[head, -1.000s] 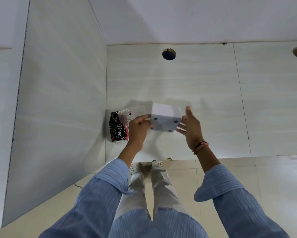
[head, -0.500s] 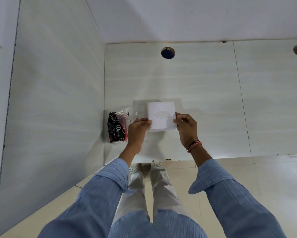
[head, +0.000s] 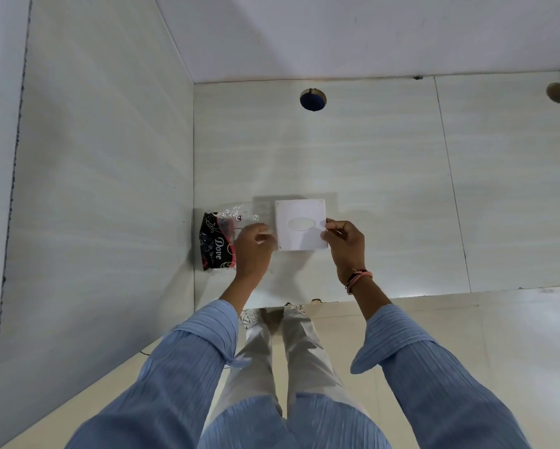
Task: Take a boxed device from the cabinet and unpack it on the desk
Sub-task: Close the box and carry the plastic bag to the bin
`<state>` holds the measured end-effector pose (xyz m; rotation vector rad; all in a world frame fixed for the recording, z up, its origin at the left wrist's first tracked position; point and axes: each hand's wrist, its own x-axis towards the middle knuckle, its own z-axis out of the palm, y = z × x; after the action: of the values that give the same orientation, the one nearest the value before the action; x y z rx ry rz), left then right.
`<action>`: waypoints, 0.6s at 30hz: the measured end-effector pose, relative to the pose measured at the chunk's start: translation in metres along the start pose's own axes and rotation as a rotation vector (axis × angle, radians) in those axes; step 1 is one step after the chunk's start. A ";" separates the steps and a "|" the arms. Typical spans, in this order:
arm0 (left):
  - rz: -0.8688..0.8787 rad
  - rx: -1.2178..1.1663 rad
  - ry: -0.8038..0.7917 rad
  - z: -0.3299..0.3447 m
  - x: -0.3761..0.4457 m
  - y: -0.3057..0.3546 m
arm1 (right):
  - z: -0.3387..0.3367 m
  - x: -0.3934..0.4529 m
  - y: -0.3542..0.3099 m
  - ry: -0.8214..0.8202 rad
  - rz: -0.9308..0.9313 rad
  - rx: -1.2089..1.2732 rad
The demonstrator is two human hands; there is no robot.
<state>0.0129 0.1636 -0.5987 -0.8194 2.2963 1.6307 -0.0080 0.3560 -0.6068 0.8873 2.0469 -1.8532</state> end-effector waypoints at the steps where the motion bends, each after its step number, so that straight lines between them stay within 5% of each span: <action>1: 0.093 0.138 0.058 -0.005 0.005 0.000 | 0.000 -0.002 0.000 0.022 -0.009 -0.043; 5: 0.122 0.606 0.064 -0.038 0.032 -0.013 | 0.004 -0.020 -0.004 0.246 -0.013 -0.176; 8: 0.140 0.672 0.128 -0.068 0.048 -0.021 | 0.009 -0.047 -0.004 0.319 0.056 -0.181; 13: 0.205 0.393 0.386 -0.089 0.032 0.016 | 0.030 -0.100 -0.004 -0.141 0.286 -0.022; 15: 0.245 0.306 0.426 -0.088 0.009 0.036 | 0.044 -0.118 -0.010 -0.364 0.468 0.189; 18: 0.255 0.125 0.420 -0.078 -0.026 0.056 | 0.059 -0.129 -0.023 -0.475 0.660 0.555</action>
<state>0.0150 0.1131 -0.5122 -0.9473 2.8640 1.5013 0.0679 0.2641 -0.5265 0.9603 0.8276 -1.9779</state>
